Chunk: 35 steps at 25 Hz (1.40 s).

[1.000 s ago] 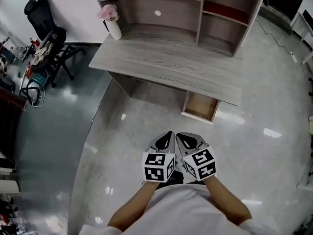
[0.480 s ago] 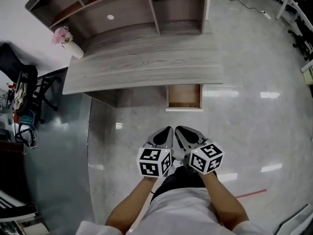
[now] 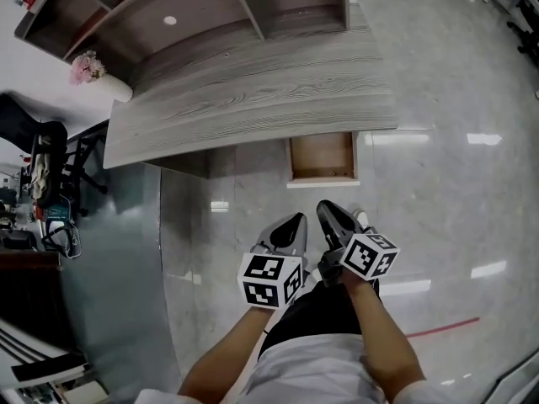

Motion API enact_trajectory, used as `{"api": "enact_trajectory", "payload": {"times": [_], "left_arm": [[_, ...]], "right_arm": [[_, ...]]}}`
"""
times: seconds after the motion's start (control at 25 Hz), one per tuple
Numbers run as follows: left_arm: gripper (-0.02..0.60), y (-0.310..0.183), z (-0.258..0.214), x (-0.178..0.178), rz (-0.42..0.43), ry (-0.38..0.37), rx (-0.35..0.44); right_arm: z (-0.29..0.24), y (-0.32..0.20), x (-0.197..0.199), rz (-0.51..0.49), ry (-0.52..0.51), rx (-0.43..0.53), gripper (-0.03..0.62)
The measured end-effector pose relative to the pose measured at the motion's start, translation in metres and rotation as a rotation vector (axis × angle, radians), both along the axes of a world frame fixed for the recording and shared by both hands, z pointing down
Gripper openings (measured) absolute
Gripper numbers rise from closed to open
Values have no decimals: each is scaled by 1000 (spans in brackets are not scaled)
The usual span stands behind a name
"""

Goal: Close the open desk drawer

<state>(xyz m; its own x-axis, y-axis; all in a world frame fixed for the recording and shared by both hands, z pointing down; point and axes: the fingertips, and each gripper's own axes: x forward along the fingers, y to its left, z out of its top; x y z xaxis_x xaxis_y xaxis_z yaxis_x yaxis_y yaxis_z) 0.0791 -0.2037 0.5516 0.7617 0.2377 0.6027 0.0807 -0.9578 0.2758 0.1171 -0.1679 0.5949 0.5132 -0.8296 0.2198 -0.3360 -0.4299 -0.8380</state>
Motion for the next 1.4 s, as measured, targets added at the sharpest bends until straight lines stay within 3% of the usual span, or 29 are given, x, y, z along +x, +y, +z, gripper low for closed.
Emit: {"api": "enact_trajectory", "payload": {"times": [0.08,0.16,0.36,0.64,0.72,0.92,1.04,1.4], "left_arm": [[3,-1,13,7,-1,-22,7],[3,-5,26,13,-7,-40,11],[3,-14,48,27,-40,-65,6],[2,-7,64,36,19,-77,26],[3,-5,68,35,24,-86,25],[3,-10,73,35,17,-99,31],[3,-13,76,33,11,-109,33],[3,-11,65,45,-8,-90,15]], "right_arm": [[20,-1,9,21,-49,44,9],[40,-3,16,41,-89,84,83],[79,-3,34,105,-150,132,133],[114,-11,54,188,-265,261,216],[125,-8,60,231,-294,250,232],[142,-10,67,273,-362,287,252],[131,-15,76,229,-286,354,252],[119,-9,72,245,-335,310,250]]}}
